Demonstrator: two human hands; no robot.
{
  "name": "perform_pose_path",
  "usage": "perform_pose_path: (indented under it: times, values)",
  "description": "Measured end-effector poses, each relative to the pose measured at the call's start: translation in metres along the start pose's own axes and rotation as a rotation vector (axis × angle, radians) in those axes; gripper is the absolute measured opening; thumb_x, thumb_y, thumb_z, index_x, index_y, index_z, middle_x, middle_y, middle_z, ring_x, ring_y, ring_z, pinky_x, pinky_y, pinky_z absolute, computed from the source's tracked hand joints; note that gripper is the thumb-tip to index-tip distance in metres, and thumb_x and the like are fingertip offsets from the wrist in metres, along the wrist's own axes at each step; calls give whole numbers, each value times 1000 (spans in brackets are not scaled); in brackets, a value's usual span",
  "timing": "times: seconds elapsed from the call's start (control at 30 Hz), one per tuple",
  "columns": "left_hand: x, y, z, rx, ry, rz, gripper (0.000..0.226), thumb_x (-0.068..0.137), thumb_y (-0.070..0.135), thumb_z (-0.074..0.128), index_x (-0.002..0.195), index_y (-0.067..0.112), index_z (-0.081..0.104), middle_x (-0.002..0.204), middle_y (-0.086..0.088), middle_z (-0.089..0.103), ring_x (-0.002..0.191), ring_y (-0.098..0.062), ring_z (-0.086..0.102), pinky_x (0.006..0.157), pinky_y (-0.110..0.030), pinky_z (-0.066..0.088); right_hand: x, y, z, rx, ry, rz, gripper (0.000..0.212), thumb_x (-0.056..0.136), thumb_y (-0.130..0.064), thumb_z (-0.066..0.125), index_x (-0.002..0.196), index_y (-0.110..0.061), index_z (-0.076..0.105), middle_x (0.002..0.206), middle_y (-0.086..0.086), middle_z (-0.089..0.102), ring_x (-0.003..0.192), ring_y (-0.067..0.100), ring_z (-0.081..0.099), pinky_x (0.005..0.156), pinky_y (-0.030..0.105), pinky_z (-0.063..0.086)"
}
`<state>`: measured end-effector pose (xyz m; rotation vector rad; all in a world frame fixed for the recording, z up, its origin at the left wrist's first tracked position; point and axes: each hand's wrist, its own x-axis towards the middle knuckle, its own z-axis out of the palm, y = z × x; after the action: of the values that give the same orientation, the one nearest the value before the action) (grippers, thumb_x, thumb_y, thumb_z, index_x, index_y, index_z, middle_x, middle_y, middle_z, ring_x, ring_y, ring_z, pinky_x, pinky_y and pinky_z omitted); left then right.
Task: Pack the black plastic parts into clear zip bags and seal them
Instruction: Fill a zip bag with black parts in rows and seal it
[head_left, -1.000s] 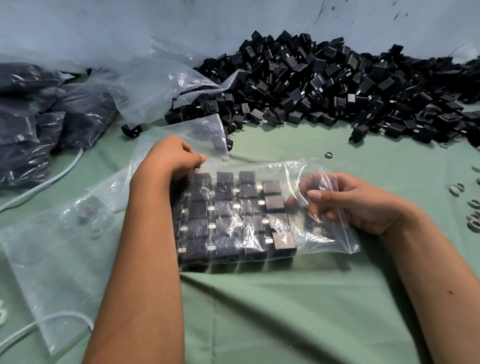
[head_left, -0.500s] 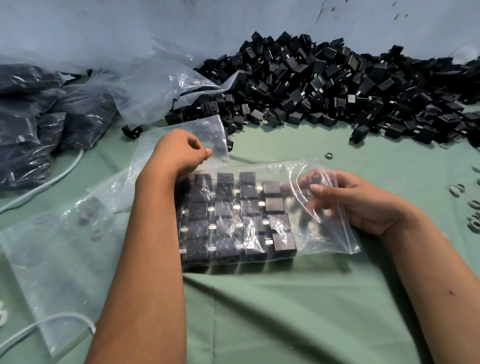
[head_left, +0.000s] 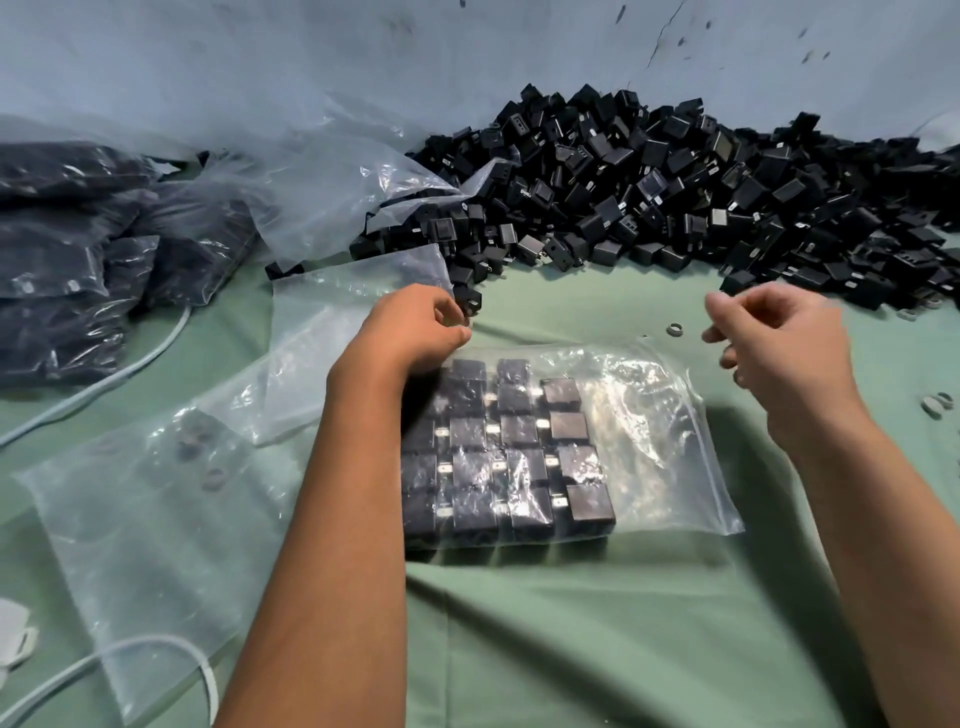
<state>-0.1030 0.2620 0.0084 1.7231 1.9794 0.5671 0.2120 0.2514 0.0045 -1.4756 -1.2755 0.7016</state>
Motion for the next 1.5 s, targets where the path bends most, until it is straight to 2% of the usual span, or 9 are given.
perform_pose_path:
  times: [0.2,0.4,0.6,0.7,0.87,0.97,1.1,1.3,1.5]
  values:
    - [6,-20,-12,71,-7,-201,57,96,35,68,148,18,51,150,-8,52,132,-30,53,103,-36,41,21,-57,73,-459,-333,-337,13,94,-28,71,85,-19,71,83,0,75,78,18,70,68,33,55]
    - [8,-25,-12,23,186,-226,28,90,24,66,118,23,66,126,-10,64,112,-31,58,88,-31,40,27,-61,167,-705,-630,-527,44,97,-31,70,135,-14,57,135,8,62,124,28,56,104,40,46]
    - [7,-9,-6,-91,282,-98,22,90,31,70,111,26,71,111,0,71,106,-22,64,85,-29,44,27,-43,179,-729,-552,-582,23,87,-10,70,109,-16,63,112,6,66,109,30,59,89,39,49]
    - [5,5,-3,-80,284,-25,17,91,30,70,108,26,72,105,3,72,98,-18,66,84,-29,48,33,-40,152,-691,-485,-500,38,82,1,64,116,-16,59,107,6,64,98,26,57,78,36,47]
    - [-3,45,12,-90,245,158,14,95,25,70,109,27,71,106,7,70,92,-9,65,90,-32,55,20,-23,69,-89,-199,-241,62,87,9,64,139,-23,58,91,-5,63,71,2,68,62,18,56]
    - [-13,77,30,-67,130,338,18,95,23,70,112,28,70,111,9,68,102,-9,63,99,-35,53,5,9,25,-163,-27,-38,50,89,-2,67,132,-25,68,98,2,70,83,20,72,84,44,63]
    - [-24,106,55,10,-41,552,38,95,4,65,116,35,71,121,10,64,111,-8,58,103,-37,50,-11,36,8,-367,32,-75,31,88,-13,72,118,-21,77,104,10,69,80,11,64,88,28,55]
    - [-24,109,75,128,-121,606,64,93,-13,51,122,40,69,125,5,52,125,-16,41,106,-40,41,-12,34,11,-316,159,-186,16,94,-31,70,104,-20,76,90,0,73,75,19,67,78,35,55]
    - [-18,101,83,129,-168,631,59,100,-2,55,131,48,62,135,3,45,136,-15,32,113,-36,34,-13,38,3,-497,-219,-305,50,86,-4,67,126,-33,71,128,-9,64,85,14,61,89,38,53]
